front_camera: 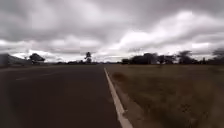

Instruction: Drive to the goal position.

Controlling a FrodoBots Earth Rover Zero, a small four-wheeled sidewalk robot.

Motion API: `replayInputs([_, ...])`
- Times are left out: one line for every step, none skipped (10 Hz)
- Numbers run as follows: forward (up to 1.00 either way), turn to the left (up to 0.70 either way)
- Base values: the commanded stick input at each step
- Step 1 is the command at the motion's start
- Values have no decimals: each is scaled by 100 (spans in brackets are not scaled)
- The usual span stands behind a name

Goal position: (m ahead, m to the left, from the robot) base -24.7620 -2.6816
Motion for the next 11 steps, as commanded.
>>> replayInputs([85,27])
replayInputs([85,18])
replayInputs([85,0])
replayInputs([85,12])
replayInputs([85,28])
replayInputs([85,4])
replayInputs([83,0])
replayInputs([71,0])
replayInputs([60,0])
replayInputs([6,76])
replayInputs([0,85])
